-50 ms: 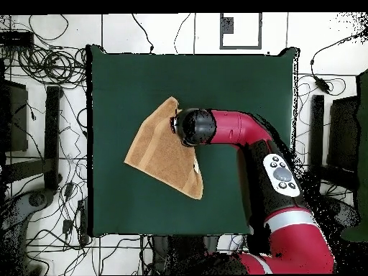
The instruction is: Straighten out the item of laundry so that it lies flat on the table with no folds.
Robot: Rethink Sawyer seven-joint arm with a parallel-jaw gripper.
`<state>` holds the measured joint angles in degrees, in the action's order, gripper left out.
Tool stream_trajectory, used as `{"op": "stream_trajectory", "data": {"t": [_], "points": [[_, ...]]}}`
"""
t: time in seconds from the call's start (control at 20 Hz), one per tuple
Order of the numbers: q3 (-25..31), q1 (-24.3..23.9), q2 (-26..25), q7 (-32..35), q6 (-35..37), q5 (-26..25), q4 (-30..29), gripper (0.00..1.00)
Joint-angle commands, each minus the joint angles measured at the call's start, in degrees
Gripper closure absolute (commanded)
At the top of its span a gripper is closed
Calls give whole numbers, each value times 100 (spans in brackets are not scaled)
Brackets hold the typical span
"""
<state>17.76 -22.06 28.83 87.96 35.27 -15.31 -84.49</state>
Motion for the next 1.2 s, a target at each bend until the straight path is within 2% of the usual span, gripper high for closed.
{"op": "stream_trajectory", "data": {"t": [0.05,0.55,0.75,1.2], "points": [[50,231,-147,462,360,31,-128,100],[-281,458,-161,516,262,-262,14,100],[-399,510,-144,647,-18,-273,-117,100],[-657,700,-168,695,24,-351,28,100]]}}
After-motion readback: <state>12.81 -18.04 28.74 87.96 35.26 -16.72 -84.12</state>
